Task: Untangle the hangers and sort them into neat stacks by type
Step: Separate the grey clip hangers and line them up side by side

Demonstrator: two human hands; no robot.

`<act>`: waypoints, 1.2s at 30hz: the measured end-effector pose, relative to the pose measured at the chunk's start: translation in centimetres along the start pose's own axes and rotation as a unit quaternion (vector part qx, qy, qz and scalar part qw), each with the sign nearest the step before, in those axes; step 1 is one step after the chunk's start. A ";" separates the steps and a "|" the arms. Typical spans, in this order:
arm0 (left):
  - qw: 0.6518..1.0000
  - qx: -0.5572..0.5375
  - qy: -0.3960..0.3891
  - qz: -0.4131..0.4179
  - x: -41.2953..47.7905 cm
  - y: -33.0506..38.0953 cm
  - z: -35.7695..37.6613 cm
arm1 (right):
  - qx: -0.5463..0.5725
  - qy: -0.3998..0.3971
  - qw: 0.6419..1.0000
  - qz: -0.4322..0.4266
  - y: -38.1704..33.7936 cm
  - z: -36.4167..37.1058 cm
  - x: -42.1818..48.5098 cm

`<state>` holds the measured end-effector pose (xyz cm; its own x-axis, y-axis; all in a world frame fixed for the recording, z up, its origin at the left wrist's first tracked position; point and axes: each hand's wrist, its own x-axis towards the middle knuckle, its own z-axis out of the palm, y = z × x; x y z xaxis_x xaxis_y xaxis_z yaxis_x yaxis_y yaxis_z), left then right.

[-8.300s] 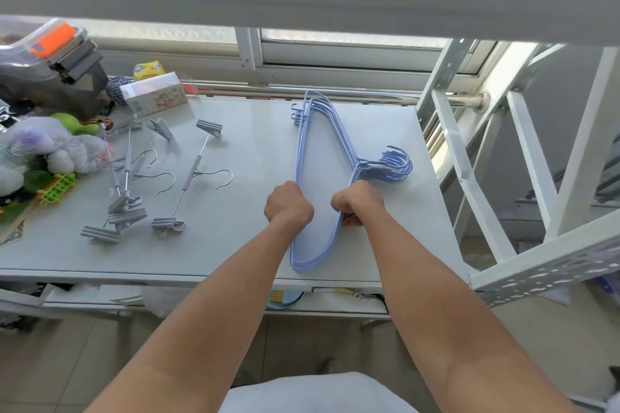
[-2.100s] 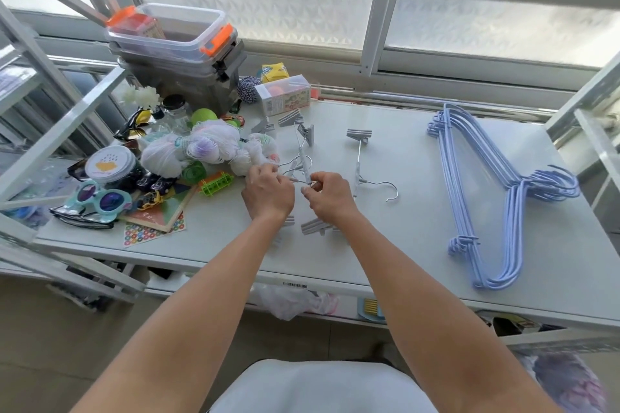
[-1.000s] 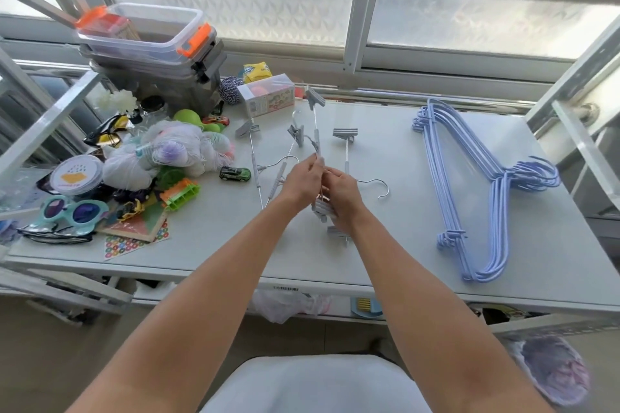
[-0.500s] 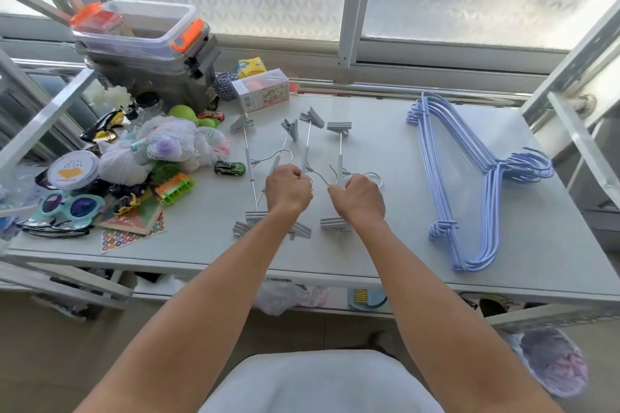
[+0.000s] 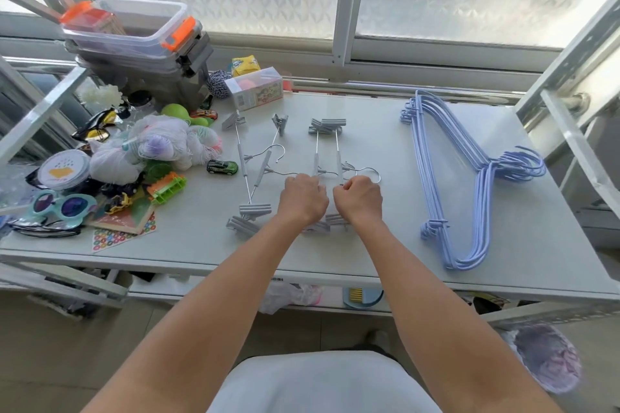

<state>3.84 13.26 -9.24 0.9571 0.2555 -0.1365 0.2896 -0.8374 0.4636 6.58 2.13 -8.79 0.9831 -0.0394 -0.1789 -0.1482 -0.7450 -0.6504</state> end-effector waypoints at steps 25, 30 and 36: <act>0.995 0.097 -0.012 0.026 -1.7 -2.8 0.6 | -0.079 0.008 0.996 -0.029 0.3 -0.6 0.2; 0.997 0.074 0.001 0.026 -1.6 -2.8 0.8 | -0.112 -0.029 0.992 -0.050 0.4 -0.6 0.3; 0.992 0.118 0.023 0.034 -1.6 -2.7 0.9 | -0.132 -0.039 0.989 -0.060 0.5 -0.5 0.6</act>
<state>1.50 14.70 -11.11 0.9750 0.2111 -0.0693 0.2218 -0.9421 0.2514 7.13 1.41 -8.90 0.9791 0.1041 -0.1746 0.0129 -0.8890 -0.4576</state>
